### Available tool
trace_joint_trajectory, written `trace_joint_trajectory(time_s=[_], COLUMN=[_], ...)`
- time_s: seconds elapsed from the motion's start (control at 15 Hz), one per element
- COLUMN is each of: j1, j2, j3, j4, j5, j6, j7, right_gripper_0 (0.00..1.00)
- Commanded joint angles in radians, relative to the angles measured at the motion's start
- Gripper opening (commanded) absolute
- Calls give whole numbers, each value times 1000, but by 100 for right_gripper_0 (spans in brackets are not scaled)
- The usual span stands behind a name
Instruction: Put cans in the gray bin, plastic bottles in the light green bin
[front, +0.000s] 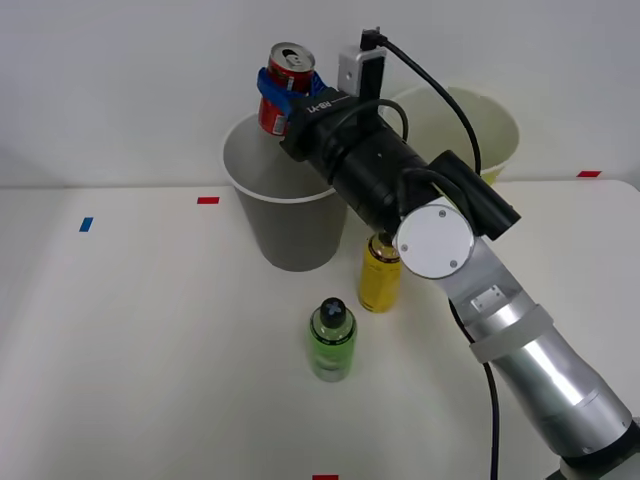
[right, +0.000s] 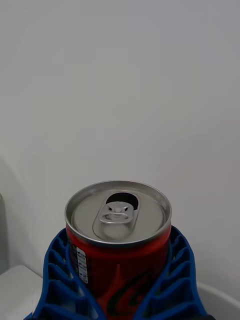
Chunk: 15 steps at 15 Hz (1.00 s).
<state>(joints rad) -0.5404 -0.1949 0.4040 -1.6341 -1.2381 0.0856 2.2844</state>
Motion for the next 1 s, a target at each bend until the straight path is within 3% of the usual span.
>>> trace_joint_trajectory(time_s=[0.07, 0.2, 0.33, 0.4, 0.47, 1.0], j1=[-1, 0, 0, 0, 0, 4], j2=[12, 23, 31, 32, 35, 28], j3=[-1, -1, -1, -1, -2, -17], j4=[3, 2, 2, 3, 2, 2], j5=[22, 25, 23, 14, 9, 8], j6=[0, 0, 0, -3, -3, -6], j7=[10, 6, 0, -3, -3, -5], right_gripper_0=[0, 0, 35, 46, 51, 54])
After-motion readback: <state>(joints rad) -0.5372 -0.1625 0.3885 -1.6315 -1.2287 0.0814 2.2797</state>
